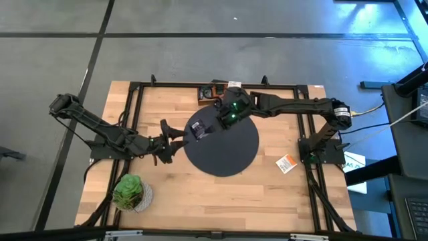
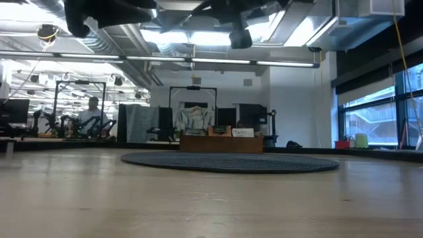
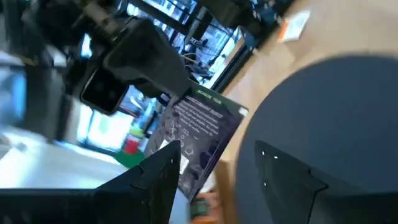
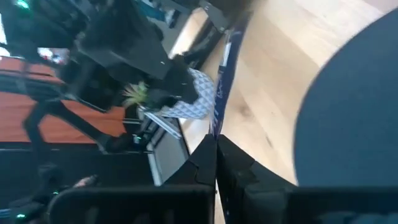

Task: Pick & Place Tea
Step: Put the purple tea bag into the left section of the wooden organizer

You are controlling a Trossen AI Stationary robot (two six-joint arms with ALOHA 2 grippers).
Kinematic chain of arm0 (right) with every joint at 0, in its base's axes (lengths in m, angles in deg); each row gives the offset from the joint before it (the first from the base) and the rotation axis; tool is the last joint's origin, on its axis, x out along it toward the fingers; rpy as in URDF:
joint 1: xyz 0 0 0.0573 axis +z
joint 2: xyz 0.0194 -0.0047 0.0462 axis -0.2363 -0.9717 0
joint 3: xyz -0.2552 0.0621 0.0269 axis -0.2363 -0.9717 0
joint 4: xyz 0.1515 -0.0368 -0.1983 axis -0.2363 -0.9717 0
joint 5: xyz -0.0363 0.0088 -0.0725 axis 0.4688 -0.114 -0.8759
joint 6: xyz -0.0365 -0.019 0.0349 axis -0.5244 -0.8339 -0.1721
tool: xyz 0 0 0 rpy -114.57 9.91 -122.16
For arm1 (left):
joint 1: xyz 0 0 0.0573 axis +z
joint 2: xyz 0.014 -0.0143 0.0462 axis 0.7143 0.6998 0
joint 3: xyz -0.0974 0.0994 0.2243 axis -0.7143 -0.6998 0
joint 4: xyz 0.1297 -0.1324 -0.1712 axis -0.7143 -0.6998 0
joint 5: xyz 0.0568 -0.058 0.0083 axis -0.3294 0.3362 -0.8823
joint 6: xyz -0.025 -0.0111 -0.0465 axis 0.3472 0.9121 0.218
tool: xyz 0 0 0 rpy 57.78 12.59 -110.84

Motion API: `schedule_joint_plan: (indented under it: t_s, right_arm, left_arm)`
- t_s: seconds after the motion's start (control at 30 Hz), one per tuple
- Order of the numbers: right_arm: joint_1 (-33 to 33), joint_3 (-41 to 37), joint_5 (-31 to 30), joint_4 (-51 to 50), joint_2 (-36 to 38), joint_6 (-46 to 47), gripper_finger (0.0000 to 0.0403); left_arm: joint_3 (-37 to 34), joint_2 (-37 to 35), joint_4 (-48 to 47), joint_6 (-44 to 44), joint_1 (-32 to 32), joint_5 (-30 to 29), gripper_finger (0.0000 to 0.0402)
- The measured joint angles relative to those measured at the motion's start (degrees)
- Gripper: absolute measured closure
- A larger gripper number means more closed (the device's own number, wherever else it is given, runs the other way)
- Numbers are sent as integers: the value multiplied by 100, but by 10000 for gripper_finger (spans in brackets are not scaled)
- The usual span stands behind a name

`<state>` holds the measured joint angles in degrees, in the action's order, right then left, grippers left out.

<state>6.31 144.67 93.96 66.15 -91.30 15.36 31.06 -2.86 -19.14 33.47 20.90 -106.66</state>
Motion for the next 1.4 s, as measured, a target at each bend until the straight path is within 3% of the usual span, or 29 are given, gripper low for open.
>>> schedule_joint_plan:
  t_s: [0.23,0.5,0.97,1.17,1.4]
  right_arm:
    - [2,0,122,482,0,596,398]
    - [67,2,223,792,2,1022,396]
    - [251,2,-128,895,2,1091,394]
    - [345,2,-170,939,2,1119,394]
    - [400,2,-324,983,2,1211,394]
  left_arm:
    - [4,-1,107,-1554,4,-437,202]
    - [9,-4,345,-2123,7,-621,200]
    - [9,-4,347,-1280,-198,-558,203]
    - [9,-6,387,-1798,-95,-666,204]
    - [9,-6,387,-1812,-28,-564,213]
